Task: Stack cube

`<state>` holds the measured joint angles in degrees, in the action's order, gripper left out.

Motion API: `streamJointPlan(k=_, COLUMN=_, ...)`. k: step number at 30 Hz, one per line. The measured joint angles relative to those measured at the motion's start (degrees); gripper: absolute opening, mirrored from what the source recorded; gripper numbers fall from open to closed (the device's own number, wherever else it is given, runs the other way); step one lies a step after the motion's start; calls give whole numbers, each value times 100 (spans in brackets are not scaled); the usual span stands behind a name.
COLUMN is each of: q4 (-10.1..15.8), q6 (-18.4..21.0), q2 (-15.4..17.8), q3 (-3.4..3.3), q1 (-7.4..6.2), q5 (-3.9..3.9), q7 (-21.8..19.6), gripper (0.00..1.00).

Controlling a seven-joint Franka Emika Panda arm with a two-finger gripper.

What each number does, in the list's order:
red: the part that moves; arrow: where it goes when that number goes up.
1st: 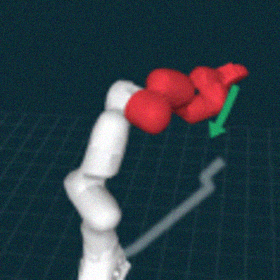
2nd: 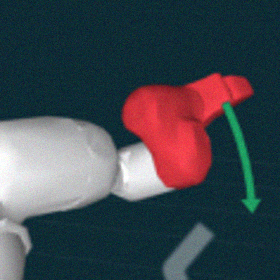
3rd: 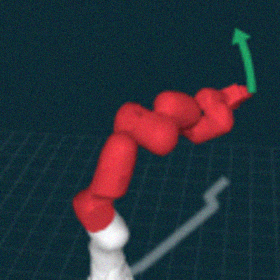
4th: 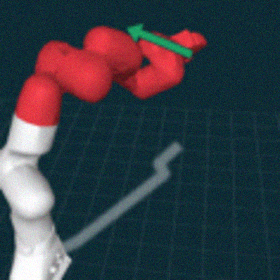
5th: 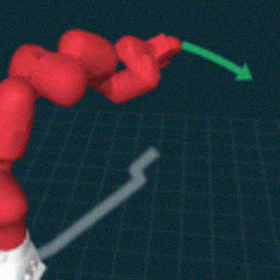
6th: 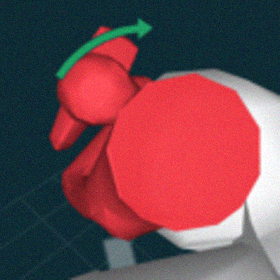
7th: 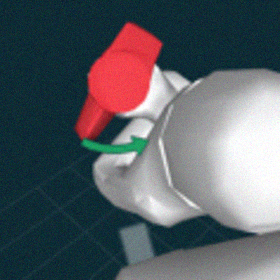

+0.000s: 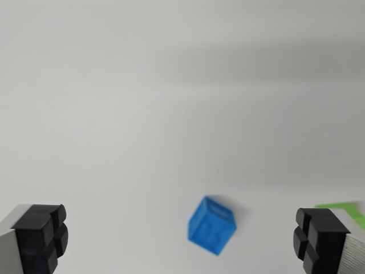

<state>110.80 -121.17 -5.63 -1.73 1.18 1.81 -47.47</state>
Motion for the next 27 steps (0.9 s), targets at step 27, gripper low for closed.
streamJointPlan(k=27, q4=240, q6=-134, q2=58, q3=-6, q1=2, q5=-1, q7=-93, gripper=100)
